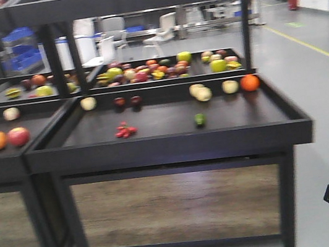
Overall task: Pick snacks and fruit into basket
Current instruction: 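Drive the base up to the fruit display shelf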
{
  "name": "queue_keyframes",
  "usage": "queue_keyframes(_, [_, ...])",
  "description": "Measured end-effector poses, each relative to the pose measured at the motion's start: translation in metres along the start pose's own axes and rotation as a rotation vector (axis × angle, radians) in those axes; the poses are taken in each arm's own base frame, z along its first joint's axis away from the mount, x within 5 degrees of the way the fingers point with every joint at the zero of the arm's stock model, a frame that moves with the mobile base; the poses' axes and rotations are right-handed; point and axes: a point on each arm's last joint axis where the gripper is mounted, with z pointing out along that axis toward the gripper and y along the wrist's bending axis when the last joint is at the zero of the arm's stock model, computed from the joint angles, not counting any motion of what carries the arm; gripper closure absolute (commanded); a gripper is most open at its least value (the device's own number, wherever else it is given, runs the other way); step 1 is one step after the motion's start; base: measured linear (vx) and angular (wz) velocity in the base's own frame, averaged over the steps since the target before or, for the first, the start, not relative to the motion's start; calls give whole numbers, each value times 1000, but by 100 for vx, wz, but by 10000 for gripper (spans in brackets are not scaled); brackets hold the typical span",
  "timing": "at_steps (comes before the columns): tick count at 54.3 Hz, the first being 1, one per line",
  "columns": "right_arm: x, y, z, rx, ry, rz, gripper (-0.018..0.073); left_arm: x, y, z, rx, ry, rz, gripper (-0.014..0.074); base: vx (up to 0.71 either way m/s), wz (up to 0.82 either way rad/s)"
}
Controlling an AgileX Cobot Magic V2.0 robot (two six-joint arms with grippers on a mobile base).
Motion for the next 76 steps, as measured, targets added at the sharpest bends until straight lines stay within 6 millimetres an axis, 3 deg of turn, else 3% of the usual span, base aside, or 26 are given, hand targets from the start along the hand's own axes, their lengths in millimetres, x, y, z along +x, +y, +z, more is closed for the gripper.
queue_keyframes(34, [0,0,0,0,0,0,568,0,0,0,0,0,0,605,16,39])
queue_keyframes(76, [0,0,0,0,1,0,568,1,0,0,-5,4,0,605,30,-15])
